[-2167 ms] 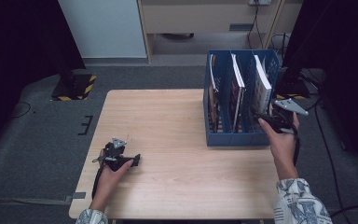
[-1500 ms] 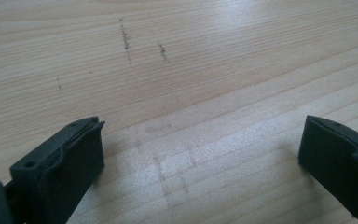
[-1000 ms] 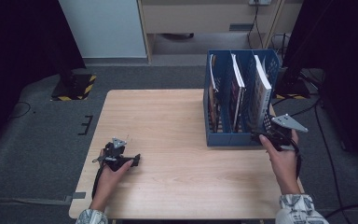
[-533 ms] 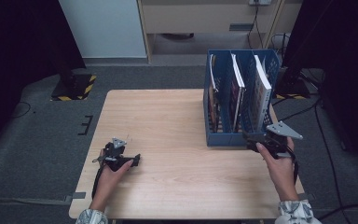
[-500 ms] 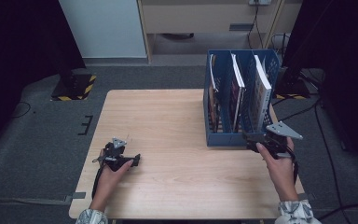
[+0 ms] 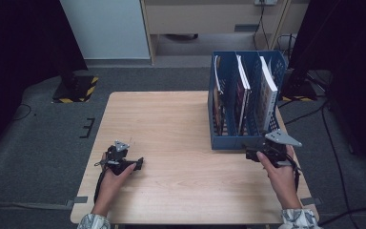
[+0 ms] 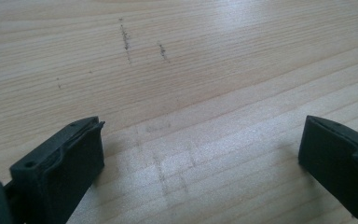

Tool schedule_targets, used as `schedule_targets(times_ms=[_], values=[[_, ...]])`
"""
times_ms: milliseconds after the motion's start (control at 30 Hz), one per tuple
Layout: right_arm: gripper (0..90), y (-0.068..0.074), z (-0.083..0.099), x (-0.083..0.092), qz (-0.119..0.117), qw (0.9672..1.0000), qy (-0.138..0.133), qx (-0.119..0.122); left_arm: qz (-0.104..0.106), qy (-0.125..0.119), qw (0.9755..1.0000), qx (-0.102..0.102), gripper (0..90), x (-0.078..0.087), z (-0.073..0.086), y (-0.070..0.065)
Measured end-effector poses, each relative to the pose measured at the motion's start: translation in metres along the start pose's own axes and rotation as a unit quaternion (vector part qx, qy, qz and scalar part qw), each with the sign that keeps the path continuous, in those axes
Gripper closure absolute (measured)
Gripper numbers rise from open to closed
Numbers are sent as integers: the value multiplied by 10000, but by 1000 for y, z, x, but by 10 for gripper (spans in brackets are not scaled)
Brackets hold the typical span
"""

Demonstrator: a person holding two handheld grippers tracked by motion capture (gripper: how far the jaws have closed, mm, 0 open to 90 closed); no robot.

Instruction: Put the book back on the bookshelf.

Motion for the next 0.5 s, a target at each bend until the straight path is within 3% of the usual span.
schedule_targets(times_ms=[500], values=[[47,24,7,3,-400,9991,74,97,2,0,10000,0,0,0,0,0]])
Point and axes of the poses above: each handheld gripper's, and its own axes: x roughly backward along the jaws, z roughly out of its underside, y roughly to its left, the point moved 1 cm from there along -x, roughly forward along the jaws, and after that the axes turned 12 degrees about x, right-handed, at the moved point
